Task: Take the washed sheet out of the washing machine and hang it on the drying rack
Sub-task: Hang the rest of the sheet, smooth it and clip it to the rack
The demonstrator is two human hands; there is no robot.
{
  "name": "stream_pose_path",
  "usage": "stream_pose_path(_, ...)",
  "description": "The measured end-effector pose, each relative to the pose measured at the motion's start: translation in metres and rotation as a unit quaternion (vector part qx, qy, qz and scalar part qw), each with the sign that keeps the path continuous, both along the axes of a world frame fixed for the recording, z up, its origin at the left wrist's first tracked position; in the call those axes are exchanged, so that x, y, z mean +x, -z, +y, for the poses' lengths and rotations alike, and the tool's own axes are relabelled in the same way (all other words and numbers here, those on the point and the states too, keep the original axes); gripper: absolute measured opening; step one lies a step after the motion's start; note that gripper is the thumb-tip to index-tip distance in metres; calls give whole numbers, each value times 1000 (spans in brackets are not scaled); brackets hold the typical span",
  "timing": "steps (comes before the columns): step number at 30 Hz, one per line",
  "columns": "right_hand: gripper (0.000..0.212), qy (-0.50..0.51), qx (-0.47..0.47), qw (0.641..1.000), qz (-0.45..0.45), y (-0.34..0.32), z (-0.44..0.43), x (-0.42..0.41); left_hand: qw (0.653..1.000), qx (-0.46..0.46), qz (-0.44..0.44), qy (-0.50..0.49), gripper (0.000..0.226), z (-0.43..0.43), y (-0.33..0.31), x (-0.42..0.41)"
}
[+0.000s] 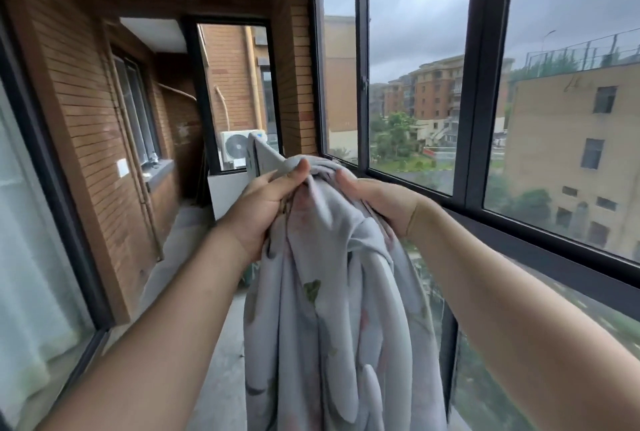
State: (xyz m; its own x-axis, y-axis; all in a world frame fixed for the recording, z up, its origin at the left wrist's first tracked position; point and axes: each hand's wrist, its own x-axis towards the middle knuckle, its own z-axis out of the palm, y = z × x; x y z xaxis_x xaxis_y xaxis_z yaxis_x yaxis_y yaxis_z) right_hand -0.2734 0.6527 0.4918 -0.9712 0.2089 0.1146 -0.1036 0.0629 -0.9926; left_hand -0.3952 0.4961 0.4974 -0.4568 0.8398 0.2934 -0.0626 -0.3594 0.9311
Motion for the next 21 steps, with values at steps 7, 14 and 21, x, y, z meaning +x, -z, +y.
stream_pose_path(7,49,51,34,996,61,6,10,-20,996,-11,29,-82,41,7,5,-5)
stream_pose_path(14,70,64,19,996,64,-12,9,-49,985,-24,21,-171,40,31,0,-29)
stream_pose_path(21,47,96,-76,992,8,2,34,-74,983,-42,5,-176,41,43,16,-52)
